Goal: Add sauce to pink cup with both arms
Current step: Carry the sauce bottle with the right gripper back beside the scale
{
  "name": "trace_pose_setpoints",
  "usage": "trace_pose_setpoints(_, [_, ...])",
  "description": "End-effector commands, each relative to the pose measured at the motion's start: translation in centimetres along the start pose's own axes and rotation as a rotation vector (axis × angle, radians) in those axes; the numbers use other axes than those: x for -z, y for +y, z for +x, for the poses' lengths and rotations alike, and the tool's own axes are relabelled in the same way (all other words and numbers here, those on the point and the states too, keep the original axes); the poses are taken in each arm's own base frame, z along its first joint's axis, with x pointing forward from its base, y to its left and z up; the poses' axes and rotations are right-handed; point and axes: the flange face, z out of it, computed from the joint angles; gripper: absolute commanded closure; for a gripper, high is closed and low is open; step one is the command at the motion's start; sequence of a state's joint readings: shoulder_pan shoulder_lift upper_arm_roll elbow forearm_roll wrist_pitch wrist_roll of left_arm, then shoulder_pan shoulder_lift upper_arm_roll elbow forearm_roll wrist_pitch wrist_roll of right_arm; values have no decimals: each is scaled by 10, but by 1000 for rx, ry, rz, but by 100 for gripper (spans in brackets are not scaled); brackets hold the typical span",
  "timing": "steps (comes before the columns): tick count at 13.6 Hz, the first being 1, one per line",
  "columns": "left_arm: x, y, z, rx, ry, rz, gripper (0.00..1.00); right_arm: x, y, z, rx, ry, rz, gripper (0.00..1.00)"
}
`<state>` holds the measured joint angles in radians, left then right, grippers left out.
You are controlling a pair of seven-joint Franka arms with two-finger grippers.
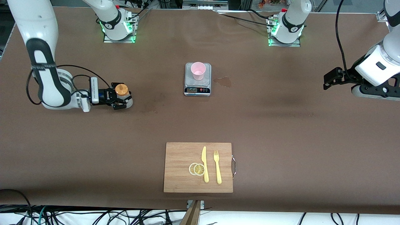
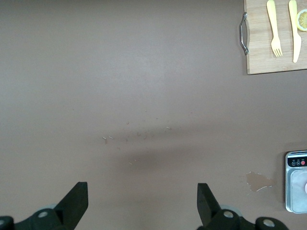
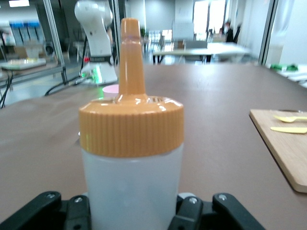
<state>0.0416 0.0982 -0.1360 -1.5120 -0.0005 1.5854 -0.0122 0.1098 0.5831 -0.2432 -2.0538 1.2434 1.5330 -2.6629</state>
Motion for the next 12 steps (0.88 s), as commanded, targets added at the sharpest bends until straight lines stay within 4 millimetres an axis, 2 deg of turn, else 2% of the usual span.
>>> trace_pose_setpoints(1, [4, 2, -1, 4, -5, -15, 0, -9, -5, -26, 34, 131, -34, 86])
trace_pose_setpoints(3, [4, 2, -1, 4, -5, -15, 0, -13, -6, -37, 27, 162, -64, 82])
trace_pose_setpoints(4, [4, 2, -1, 4, -5, -15, 0, -13, -6, -38, 23, 166, -68, 74])
trace_pose_setpoints(5, [4, 1, -1, 5, -5, -15, 0, -12, -6, -40, 21, 167, -72, 58])
trace_pose_setpoints(6, [4, 1, -1, 5, -5, -15, 0, -9, -8, -46, 12, 167, -80, 1])
trace_pose_setpoints(12, [4, 2, -1, 4, -5, -15, 0, 9, -19, -67, 1, 146, -71, 0])
